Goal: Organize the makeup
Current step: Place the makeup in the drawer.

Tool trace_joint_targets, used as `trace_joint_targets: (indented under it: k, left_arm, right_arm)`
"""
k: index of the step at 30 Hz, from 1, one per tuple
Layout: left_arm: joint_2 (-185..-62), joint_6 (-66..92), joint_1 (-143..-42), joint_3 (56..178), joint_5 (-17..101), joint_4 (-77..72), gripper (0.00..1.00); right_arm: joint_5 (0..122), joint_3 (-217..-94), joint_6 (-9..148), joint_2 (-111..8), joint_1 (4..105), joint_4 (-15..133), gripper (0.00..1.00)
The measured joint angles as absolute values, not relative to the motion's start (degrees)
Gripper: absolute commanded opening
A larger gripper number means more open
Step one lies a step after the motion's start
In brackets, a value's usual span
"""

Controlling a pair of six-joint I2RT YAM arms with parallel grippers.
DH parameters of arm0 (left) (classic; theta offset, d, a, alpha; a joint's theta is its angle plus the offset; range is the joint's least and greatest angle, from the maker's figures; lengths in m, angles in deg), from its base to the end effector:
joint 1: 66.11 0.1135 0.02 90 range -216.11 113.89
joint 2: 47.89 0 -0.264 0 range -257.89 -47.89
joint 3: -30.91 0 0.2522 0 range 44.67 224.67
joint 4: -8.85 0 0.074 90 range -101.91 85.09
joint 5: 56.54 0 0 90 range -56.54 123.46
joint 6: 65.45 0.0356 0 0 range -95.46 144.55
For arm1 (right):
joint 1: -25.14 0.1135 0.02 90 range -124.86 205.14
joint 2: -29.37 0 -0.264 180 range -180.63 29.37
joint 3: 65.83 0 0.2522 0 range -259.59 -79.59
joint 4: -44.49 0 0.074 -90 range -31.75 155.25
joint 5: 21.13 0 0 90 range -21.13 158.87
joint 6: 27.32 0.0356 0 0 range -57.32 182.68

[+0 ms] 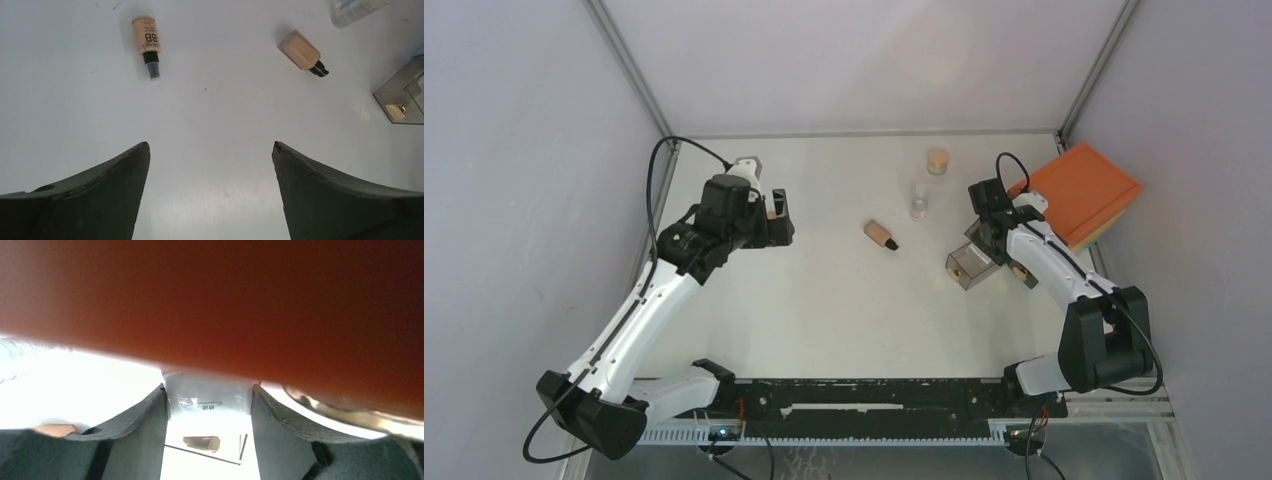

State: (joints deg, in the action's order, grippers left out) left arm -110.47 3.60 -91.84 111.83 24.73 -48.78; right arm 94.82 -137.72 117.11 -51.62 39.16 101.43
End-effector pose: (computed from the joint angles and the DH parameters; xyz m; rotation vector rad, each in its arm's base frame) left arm 0.2026 -0.0916 0.3581 0.0126 2.2607 -0.2658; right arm 0.2664 0.0505 0.2375 0.9946 2.3427 -0.1809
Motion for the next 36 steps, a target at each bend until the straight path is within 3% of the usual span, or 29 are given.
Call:
trace_joint_targets:
  k: [18,25,36]
  left_arm:
    - [-110.45,3.57,-91.84,111.50,24.73,-48.76,0.95]
    - [-110.45,3.57,-91.84,110.98,24.75,-48.74,0.95]
    - [-110.45,3.60,-91.84,110.98,24.75,-48.76,0.95]
  right_arm:
    - [97.36,-137.59,118.77,-51.62,40.62,103.44,0.38]
    - [98.02,-137.59,119.36,-52.02,40.77,103.46,0.64]
    - [95.92,-137.59,115.23,-50.92,41.65,102.63,0.71]
